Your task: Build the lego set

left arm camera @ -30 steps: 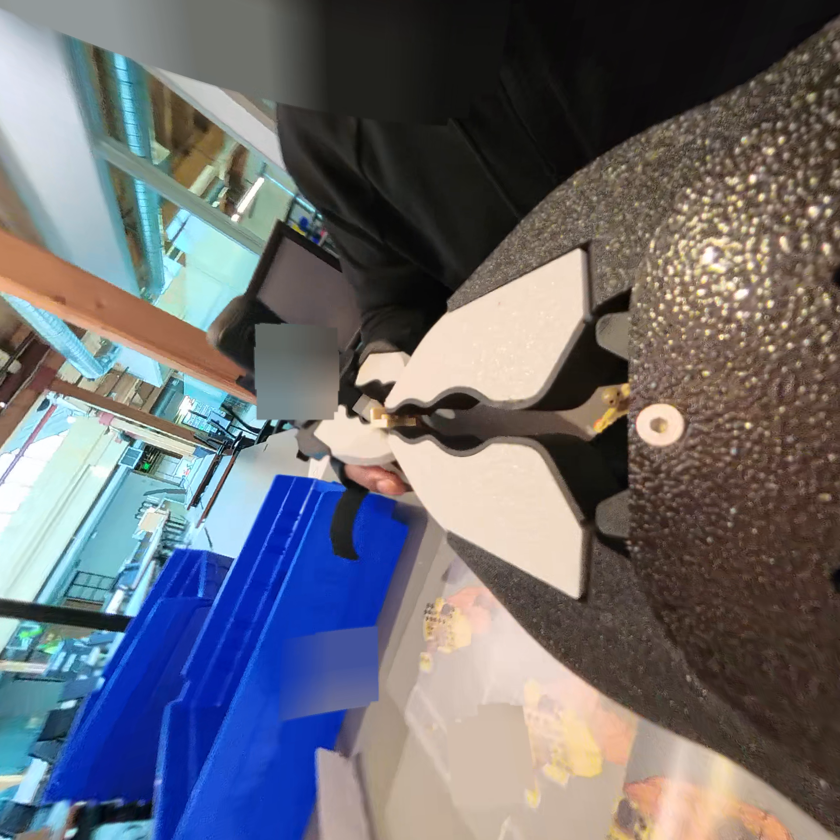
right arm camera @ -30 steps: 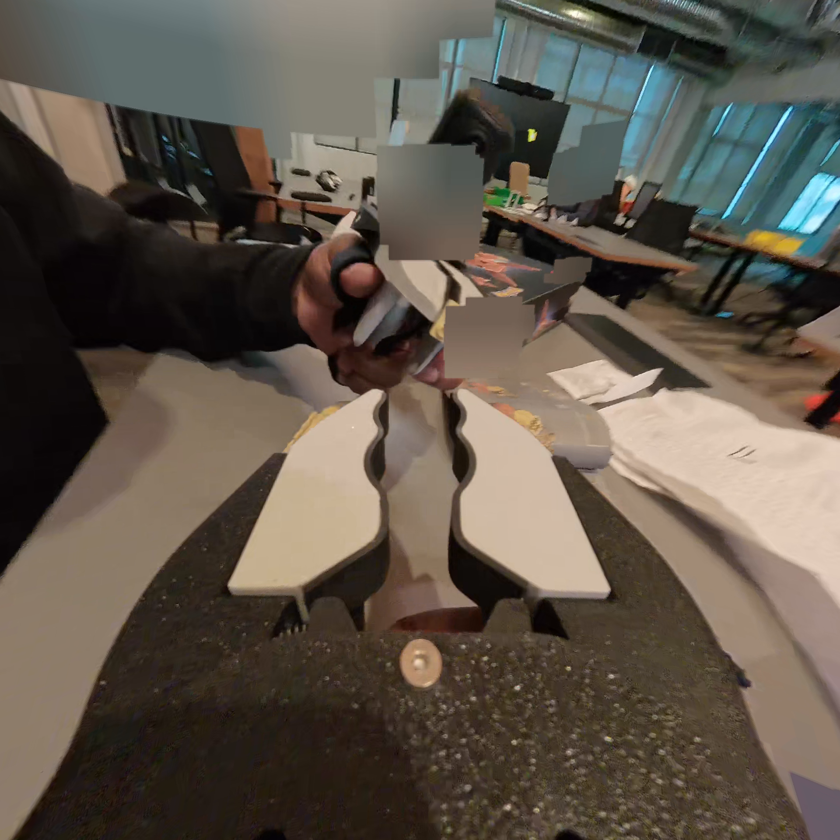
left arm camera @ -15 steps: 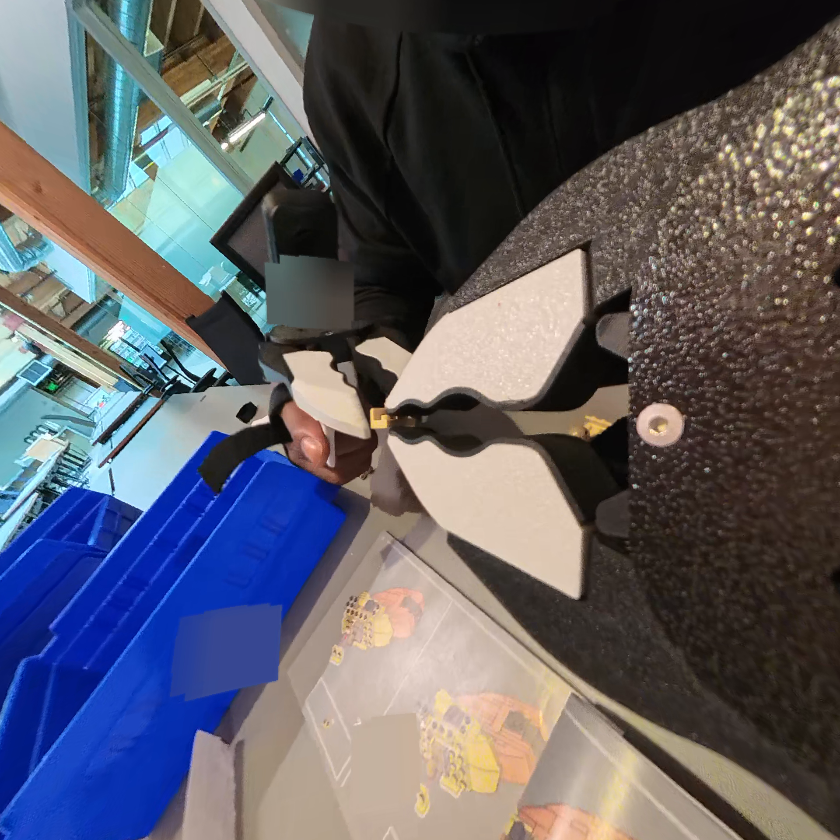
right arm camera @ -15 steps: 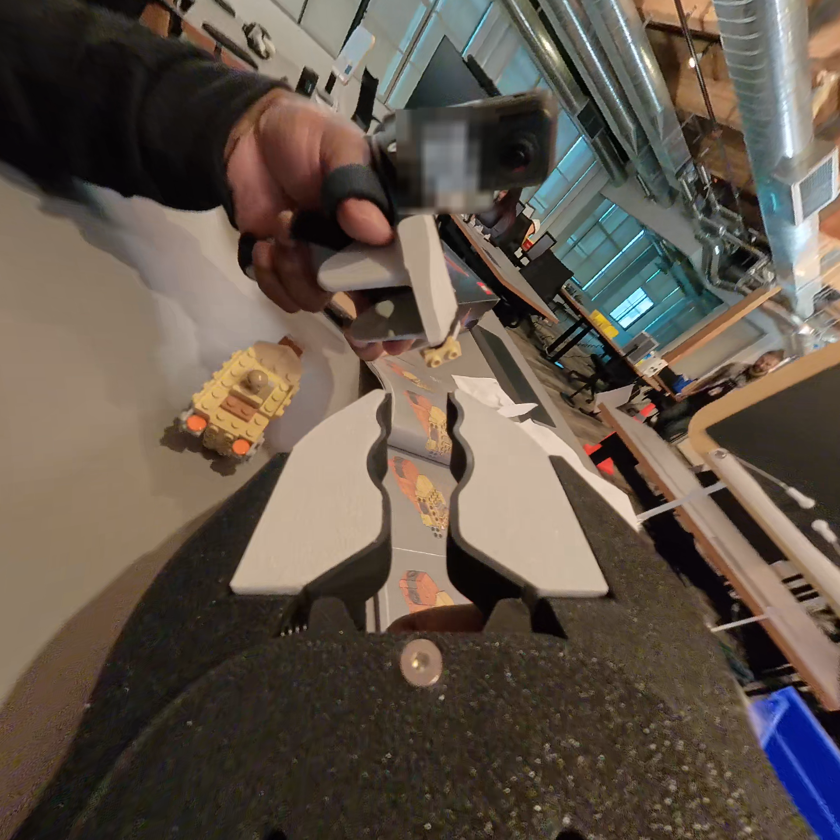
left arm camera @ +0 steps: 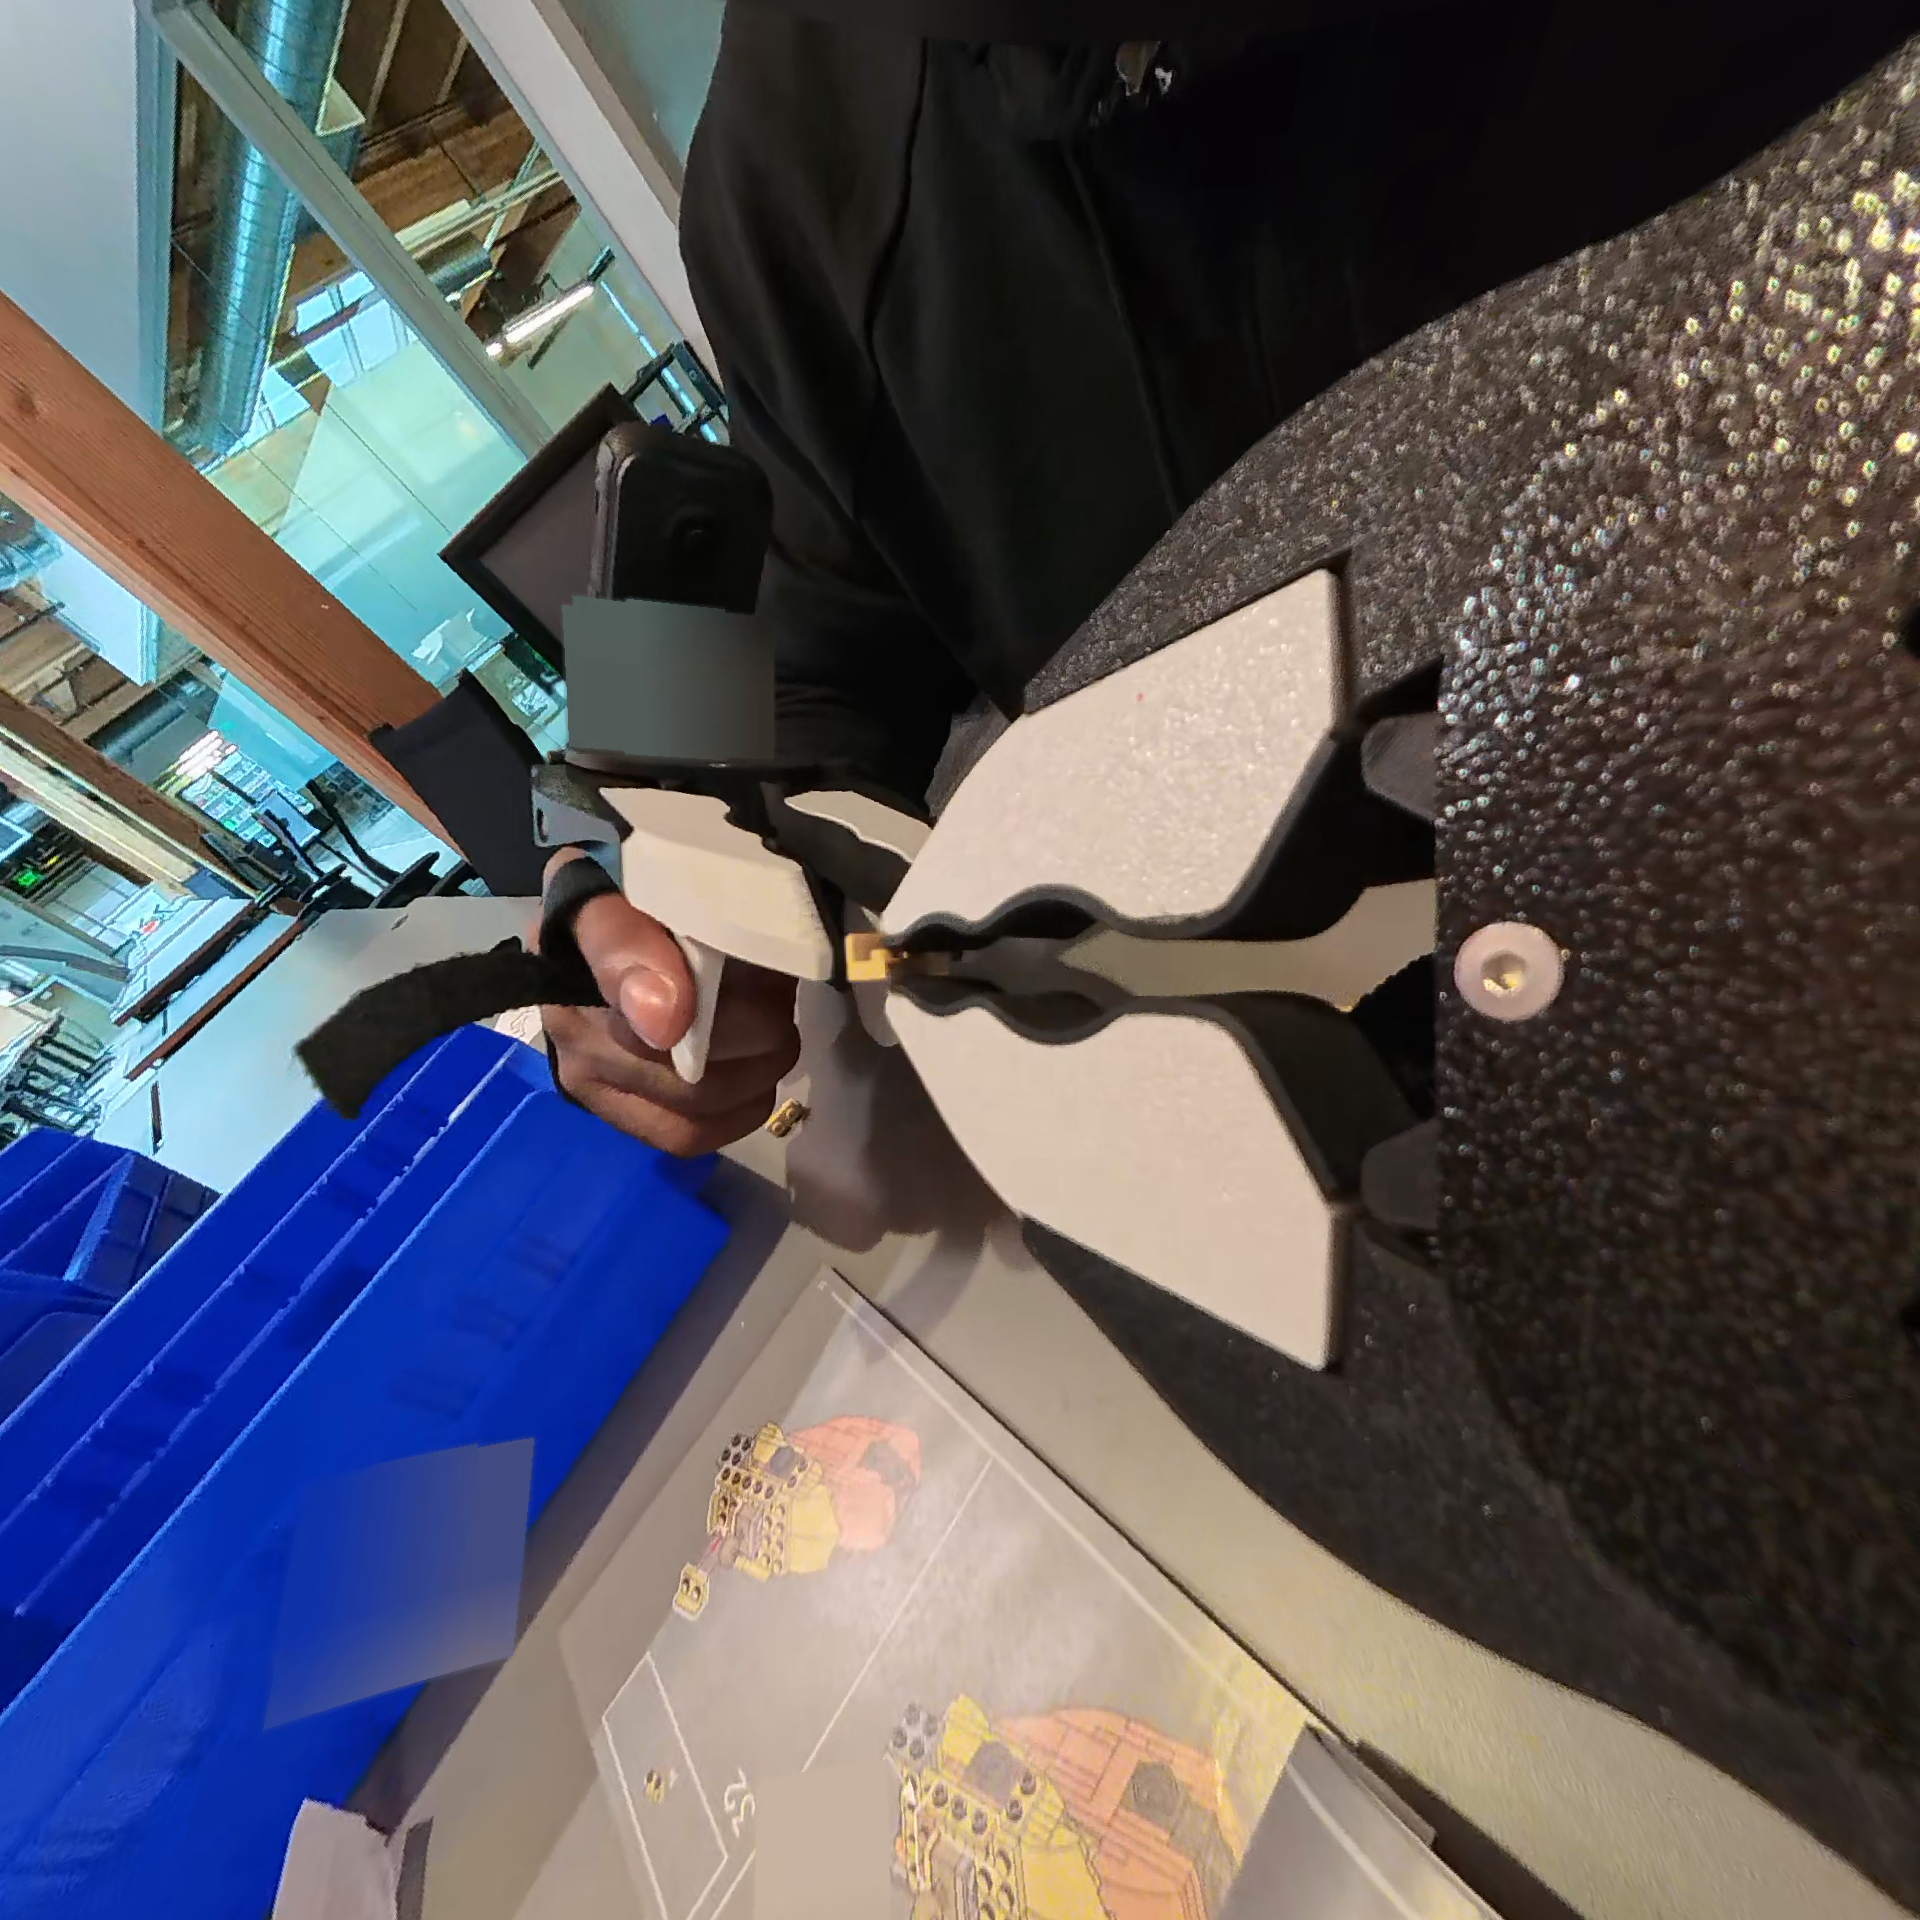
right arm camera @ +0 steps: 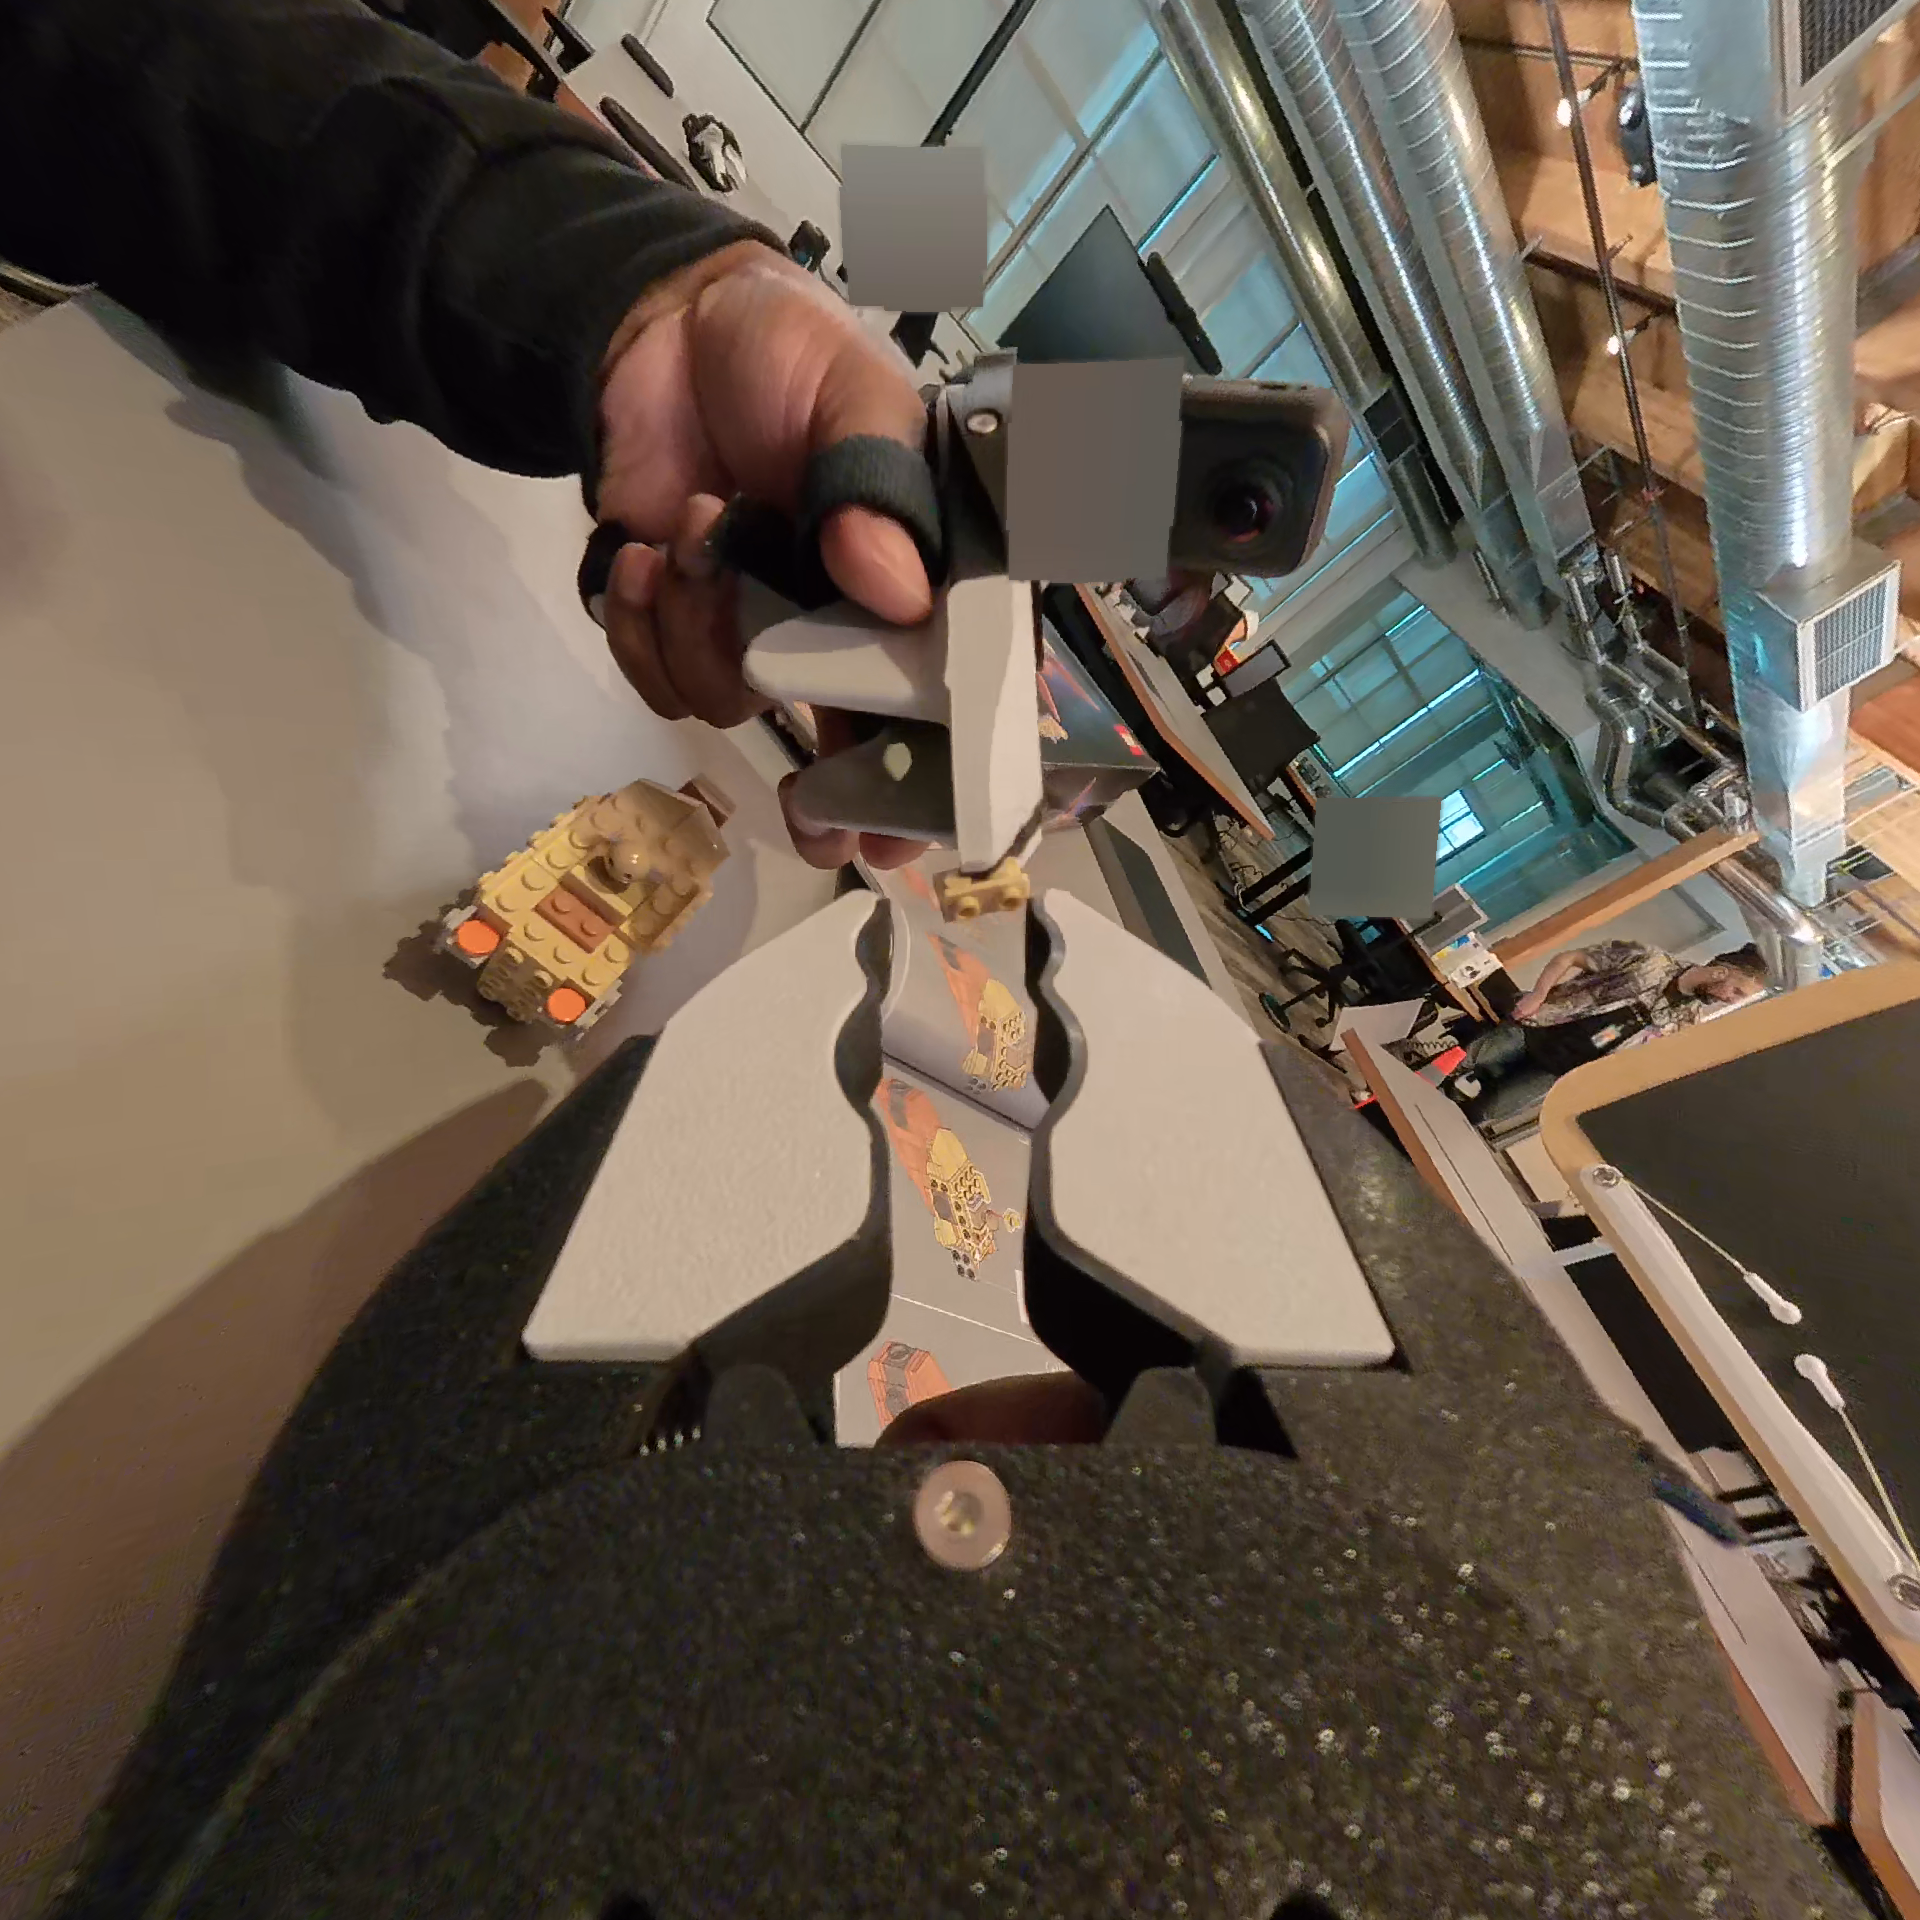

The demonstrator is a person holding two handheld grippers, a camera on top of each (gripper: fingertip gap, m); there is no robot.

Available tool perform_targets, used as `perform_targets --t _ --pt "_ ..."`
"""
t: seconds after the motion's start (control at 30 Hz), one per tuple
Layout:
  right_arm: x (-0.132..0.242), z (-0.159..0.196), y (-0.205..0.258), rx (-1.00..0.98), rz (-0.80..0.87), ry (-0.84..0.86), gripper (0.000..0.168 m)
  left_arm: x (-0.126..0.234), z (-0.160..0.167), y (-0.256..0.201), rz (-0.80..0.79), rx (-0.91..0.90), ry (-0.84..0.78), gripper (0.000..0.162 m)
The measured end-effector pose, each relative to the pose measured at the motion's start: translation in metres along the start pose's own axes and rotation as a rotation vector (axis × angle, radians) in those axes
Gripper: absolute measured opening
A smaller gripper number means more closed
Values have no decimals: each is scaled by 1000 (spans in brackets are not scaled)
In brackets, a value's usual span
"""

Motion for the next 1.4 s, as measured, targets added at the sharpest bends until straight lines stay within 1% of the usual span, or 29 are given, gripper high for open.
perform_targets --t 0.27,0.53,0.7,0.8,0.83,0.9,1.03,1.1,1.2,1.4 --pt "3 -3 1 36 -7 -8 25 -6 7 -6 29 -5 42 4" --pt "4 -4 7 69 -33 -1 16 -9 9 -7 52 6 55 4" --pt "5 -6 7 21 -46 -1 16 -8 8 -9 50 -58 57 4" --pt "8 -8 6 -44 -58 -14 16 1 7 -11 10 -170 86 17" --pt "9 -9 5 -70 -61 -21 16 7 5 -11 -14 -232 95 20" --pt "11 -9 3 -131 -71 -31 15 21 6 -9 -92 -392 120 35" --pt "12 -10 3 -220 -106 -43 16 42 32 0 -231 -737 317 53" --pt "11 -8 5 -234 -116 -36 16 45 50 4 -270 -875 431 56" --pt "9 -3 8 -239 -128 -16 16 39 75 13 -299 -939 608 59" --pt "7 -1 12 -241 -145 -3 16 27 87 25 -305 -947 688 58"
Point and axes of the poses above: each gripper's, where its closed fingertips meet, x back along the fingers, z out of its underside, y = z × x across the jaws, the point moved 2 cm from there along x, back along the fingers, and after that the axes turned 7 degrees about y, right-handed, at the moved point
